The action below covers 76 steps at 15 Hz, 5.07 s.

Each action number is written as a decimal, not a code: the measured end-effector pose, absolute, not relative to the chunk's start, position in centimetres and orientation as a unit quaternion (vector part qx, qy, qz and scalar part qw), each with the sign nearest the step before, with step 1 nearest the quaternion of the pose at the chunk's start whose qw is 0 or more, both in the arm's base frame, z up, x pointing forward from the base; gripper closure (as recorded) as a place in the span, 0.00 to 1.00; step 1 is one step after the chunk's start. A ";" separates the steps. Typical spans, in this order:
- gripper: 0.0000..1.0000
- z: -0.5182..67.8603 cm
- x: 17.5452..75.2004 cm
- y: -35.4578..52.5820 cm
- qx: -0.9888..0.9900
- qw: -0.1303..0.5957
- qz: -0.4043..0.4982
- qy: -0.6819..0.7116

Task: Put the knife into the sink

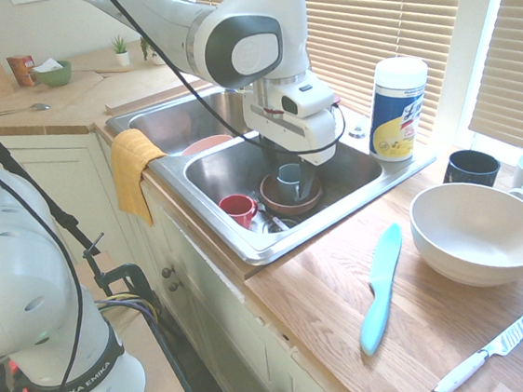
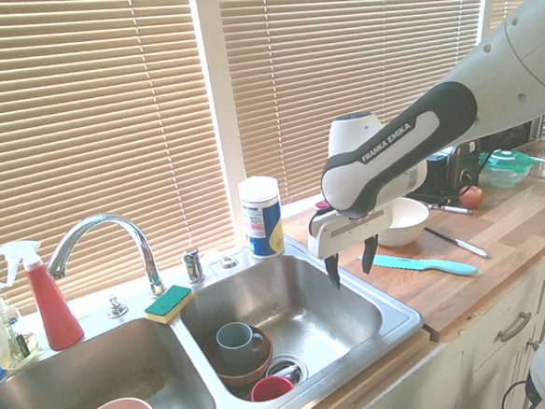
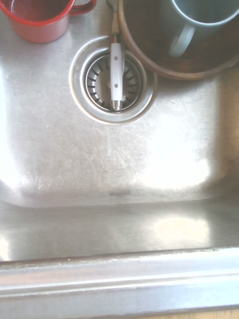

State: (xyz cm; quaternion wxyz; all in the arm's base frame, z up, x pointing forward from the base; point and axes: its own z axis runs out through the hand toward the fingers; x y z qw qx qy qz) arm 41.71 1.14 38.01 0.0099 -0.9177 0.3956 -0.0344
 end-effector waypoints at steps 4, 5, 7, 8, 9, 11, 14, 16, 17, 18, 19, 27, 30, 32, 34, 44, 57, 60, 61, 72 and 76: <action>0.00 37.7 41.8 0.8 -0.929 0.008 -0.029 0.369; 0.00 37.9 41.7 0.3 -0.940 0.005 -0.029 0.340; 0.00 38.4 41.3 -2.2 -0.959 -0.003 -0.025 0.281; 0.00 38.6 40.8 -4.1 -0.968 -0.008 -0.015 0.251; 0.00 38.6 40.1 -6.2 -0.975 -0.013 -0.004 0.222; 0.00 38.4 38.8 -10.3 -0.986 -0.027 0.013 0.166; 0.00 38.2 37.6 -14.5 -0.992 -0.070 0.021 0.099; 0.00 37.4 37.8 -15.9 -0.992 -0.085 0.016 0.088; 0.00 36.8 38.0 -16.3 -0.992 -0.088 0.015 0.087; 0.00 36.1 38.2 -16.7 -0.992 -0.089 0.015 0.087; 0.00 35.4 38.4 -17.3 -0.992 -0.088 0.015 0.089; 0.00 33.7 39.8 -19.9 -0.992 -0.057 0.009 0.110; 0.00 32.8 40.3 -20.1 -0.993 -0.054 0.011 0.109; 0.00 32.1 40.5 -20.2 -0.993 -0.051 0.011 0.110; 0.00 31.5 40.7 -20.3 -0.993 -0.047 0.010 0.111; 1.00 31.3 40.7 -21.0 -0.992 -0.040 0.008 0.122; 1.00 31.3 40.3 -21.8 -0.991 -0.040 0.008 0.131; 1.00 31.4 40.3 -21.8 -0.991 -0.040 0.008 0.131; 1.00 31.4 40.3 -21.8 -0.991 -0.040 0.007 0.131; 1.00 34.8 38.7 -21.0 -0.990 -0.022 0.005 0.141; 1.00 37.5 38.2 -20.2 -0.990 -0.017 -0.010 0.140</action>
